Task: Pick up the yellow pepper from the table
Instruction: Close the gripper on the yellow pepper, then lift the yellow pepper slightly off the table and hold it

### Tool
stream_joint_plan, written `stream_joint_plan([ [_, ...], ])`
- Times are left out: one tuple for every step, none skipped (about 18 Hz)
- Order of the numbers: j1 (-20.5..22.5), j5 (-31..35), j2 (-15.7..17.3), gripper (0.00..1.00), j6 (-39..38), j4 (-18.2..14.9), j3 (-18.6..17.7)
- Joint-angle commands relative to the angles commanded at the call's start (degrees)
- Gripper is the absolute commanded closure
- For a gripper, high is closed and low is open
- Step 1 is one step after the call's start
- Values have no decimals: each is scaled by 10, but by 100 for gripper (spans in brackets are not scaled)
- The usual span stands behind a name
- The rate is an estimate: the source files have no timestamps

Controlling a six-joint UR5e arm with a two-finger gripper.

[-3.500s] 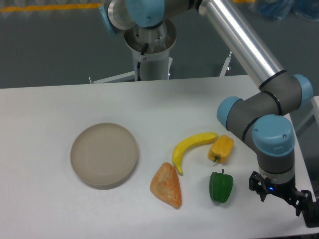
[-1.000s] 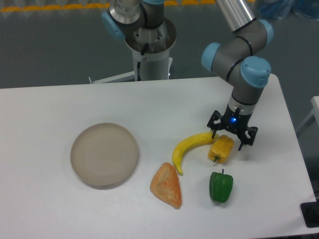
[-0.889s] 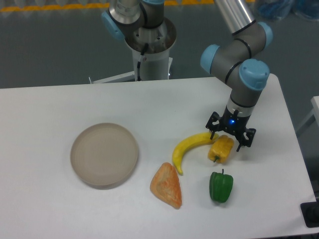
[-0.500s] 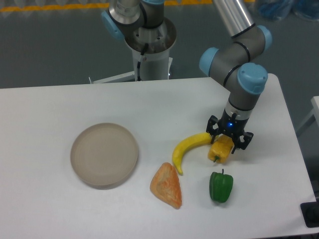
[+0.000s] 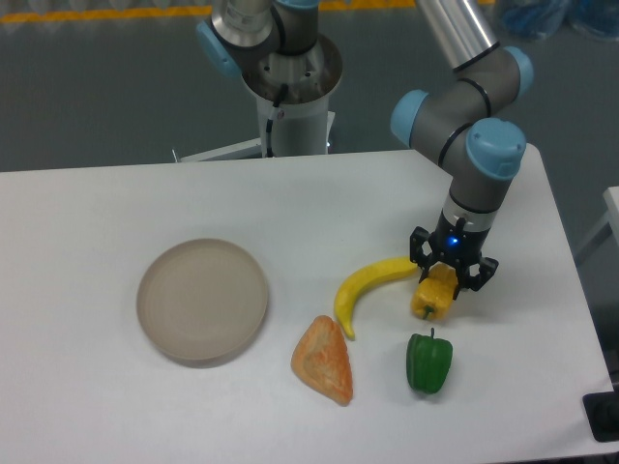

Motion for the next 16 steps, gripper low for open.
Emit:
stream_joint_plan([
  [-8,31,1,67,1,-4,16],
  [-21,47,2,67,2,-11,27],
  [-28,55,3,67,2,-23,40],
  [-32,57,5,67,1,-43,70],
  [-39,57,7,67,1,-68,93],
  [-47,59,12,67,1,-83,105],
  [-52,59,16,67,0,-96,112],
  [-52,61,17,67,-3,-96,112],
  [-53,72,17,67,-3,-96,112],
  [-56,88,17,67,-1,-96,113],
  [-61,97,16,67,-3,-96,113],
  [-63,95,16,67,-4,-96,118],
  [-64,97,16,67,-6,-97,120],
  [-66,97,15,67,-7,-96,121],
  [-66,97,13,67,-7,-96,122],
  [-66,98,12,67,-8,-94,120],
])
